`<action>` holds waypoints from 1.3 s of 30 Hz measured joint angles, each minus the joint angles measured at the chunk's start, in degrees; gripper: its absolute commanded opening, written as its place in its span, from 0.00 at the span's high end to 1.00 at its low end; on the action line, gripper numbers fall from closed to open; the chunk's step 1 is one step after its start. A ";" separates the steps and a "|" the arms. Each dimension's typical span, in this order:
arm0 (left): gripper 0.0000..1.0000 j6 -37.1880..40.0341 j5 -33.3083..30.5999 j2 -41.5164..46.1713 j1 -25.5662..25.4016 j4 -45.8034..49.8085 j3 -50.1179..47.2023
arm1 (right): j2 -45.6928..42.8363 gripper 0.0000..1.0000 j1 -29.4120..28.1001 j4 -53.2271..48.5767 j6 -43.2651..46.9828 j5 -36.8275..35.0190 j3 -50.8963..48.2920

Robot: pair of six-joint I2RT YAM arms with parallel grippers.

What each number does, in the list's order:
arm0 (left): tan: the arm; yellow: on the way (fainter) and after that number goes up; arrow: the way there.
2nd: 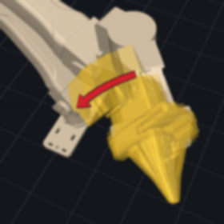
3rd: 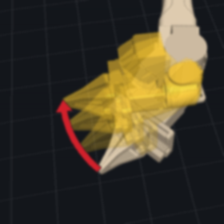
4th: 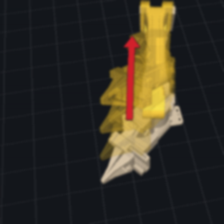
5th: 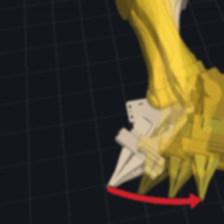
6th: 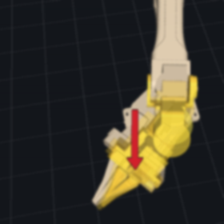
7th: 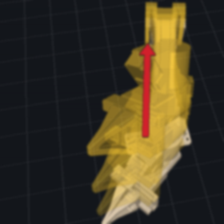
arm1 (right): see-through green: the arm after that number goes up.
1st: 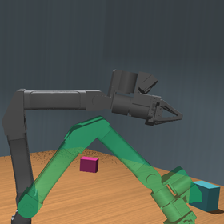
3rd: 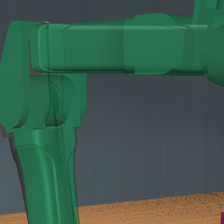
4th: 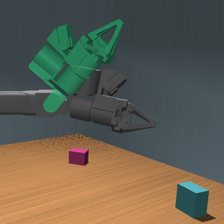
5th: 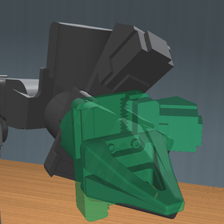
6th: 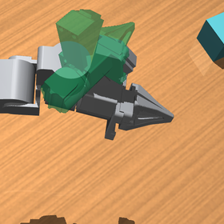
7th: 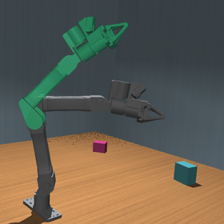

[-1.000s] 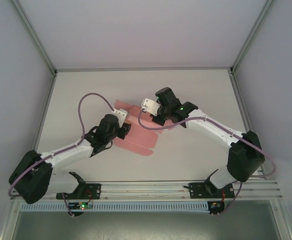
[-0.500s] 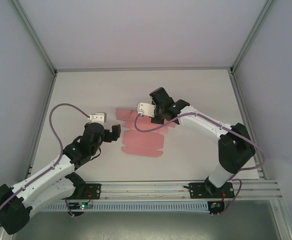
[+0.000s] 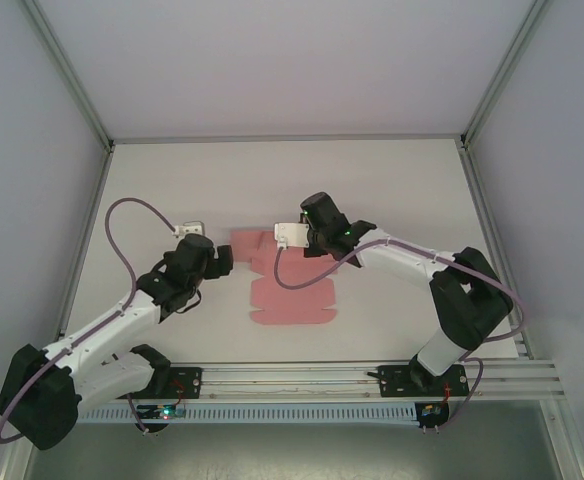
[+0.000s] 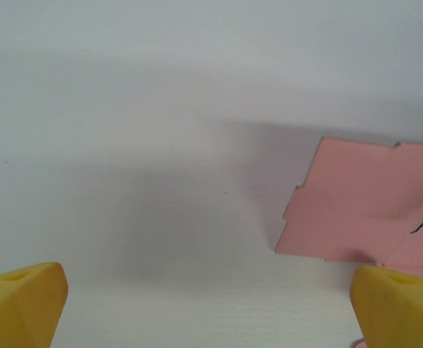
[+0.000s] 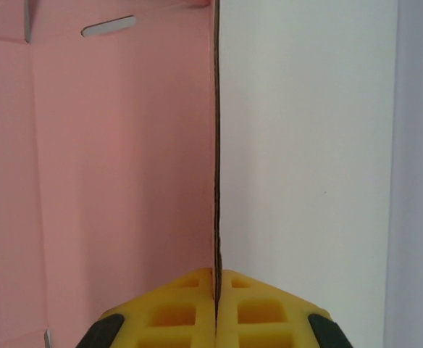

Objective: Assemble paper box

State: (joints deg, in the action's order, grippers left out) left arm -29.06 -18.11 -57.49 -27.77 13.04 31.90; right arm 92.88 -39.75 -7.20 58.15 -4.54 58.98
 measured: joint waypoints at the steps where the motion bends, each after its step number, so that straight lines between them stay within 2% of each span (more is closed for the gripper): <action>1: 0.00 -0.24 0.13 0.42 0.68 -0.02 -0.02 | -0.09 1.00 -0.28 0.96 0.39 -0.63 -0.63; 17: 0.00 -5.49 1.51 0.35 11.50 -1.55 -0.72 | -0.11 1.00 -3.19 25.88 5.29 -11.34 -13.33; 22: 0.00 -6.60 2.05 -1.03 14.36 -2.14 -0.83 | -0.11 1.00 -3.28 30.05 6.62 -13.05 -14.53; 31: 0.00 -7.91 5.35 -11.39 21.70 -6.56 1.79 | 0.28 1.00 -3.28 32.48 7.23 -13.22 -15.13; 35: 0.00 -8.26 9.20 -19.91 25.55 -9.27 7.26 | 0.33 1.00 -3.28 31.78 7.23 -12.79 -15.10; 39: 0.00 -7.15 13.20 -27.54 26.45 -12.35 13.51 | 0.85 1.00 -3.26 30.77 7.23 -12.55 -14.51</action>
State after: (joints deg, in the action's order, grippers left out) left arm -36.21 -4.91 -85.03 -1.32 0.69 45.41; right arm 93.73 -43.00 23.57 65.39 -17.08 44.47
